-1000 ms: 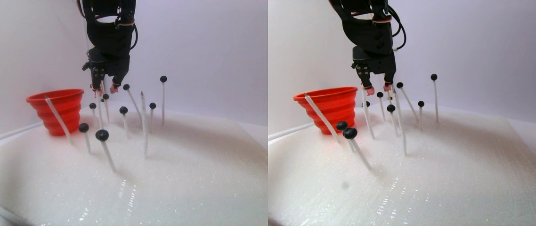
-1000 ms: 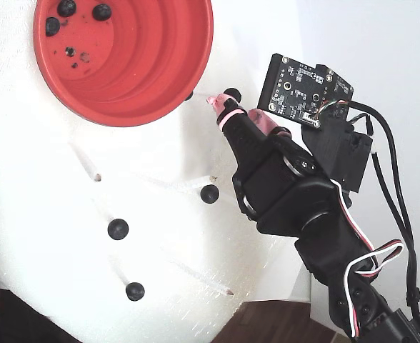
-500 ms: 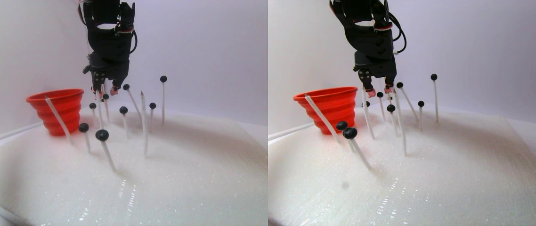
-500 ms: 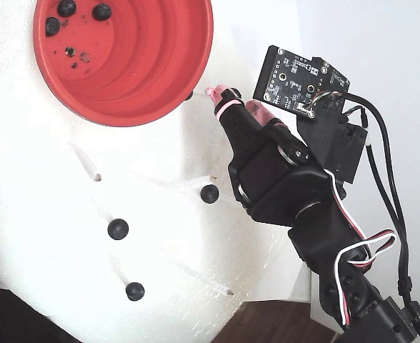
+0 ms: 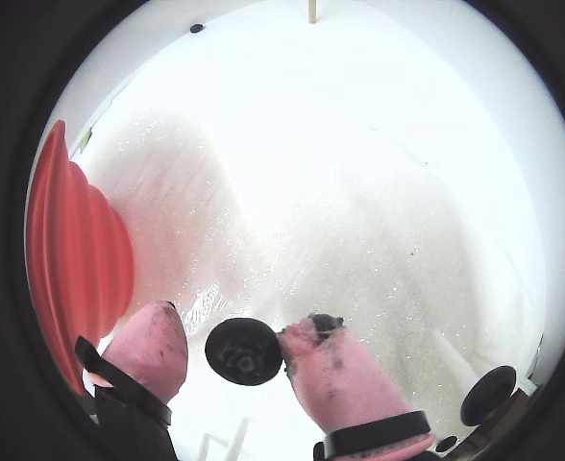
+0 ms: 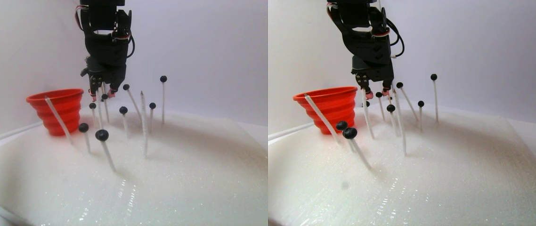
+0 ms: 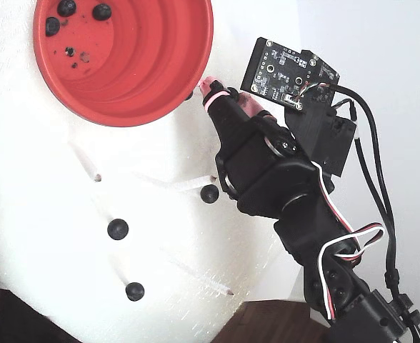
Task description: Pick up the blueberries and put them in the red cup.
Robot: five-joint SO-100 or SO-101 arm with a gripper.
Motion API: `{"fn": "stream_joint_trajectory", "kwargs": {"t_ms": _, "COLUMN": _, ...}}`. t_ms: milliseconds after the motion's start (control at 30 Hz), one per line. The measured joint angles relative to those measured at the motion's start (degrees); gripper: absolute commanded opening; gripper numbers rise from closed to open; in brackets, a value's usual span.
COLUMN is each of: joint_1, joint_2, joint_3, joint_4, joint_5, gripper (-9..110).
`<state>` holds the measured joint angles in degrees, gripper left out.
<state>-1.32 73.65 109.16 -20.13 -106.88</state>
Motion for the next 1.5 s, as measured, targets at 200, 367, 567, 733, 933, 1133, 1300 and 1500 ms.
{"fn": "stream_joint_trajectory", "kwargs": {"t_ms": 200, "joint_1": 0.0, "joint_2": -0.4, "joint_3": -0.4, "joint_4": 0.0, "joint_5": 0.0, "gripper": 15}}
{"fn": "stream_joint_trajectory", "kwargs": {"t_ms": 367, "joint_1": 0.0, "joint_2": -1.4, "joint_3": -0.4, "joint_4": 0.0, "joint_5": -0.8, "gripper": 14}}
{"fn": "stream_joint_trajectory", "kwargs": {"t_ms": 567, "joint_1": 0.0, "joint_2": -1.4, "joint_3": -0.4, "joint_4": 0.0, "joint_5": -1.0, "gripper": 14}}
{"fn": "stream_joint_trajectory", "kwargs": {"t_ms": 733, "joint_1": 0.0, "joint_2": -1.4, "joint_3": -0.4, "joint_4": 0.0, "joint_5": -0.8, "gripper": 16}}
{"fn": "stream_joint_trajectory", "kwargs": {"t_ms": 933, "joint_1": 0.0, "joint_2": -1.4, "joint_3": -0.4, "joint_4": -0.9, "joint_5": -0.4, "gripper": 16}}
{"fn": "stream_joint_trajectory", "kwargs": {"t_ms": 1133, "joint_1": 0.0, "joint_2": -1.4, "joint_3": -0.4, "joint_4": -0.9, "joint_5": -0.4, "gripper": 16}}
{"fn": "stream_joint_trajectory", "kwargs": {"t_ms": 1300, "joint_1": 0.0, "joint_2": -1.4, "joint_3": -0.4, "joint_4": -1.0, "joint_5": -0.4, "gripper": 14}}
{"fn": "stream_joint_trajectory", "kwargs": {"t_ms": 1500, "joint_1": 0.0, "joint_2": -1.4, "joint_3": -0.4, "joint_4": -1.0, "joint_5": -0.4, "gripper": 13}}
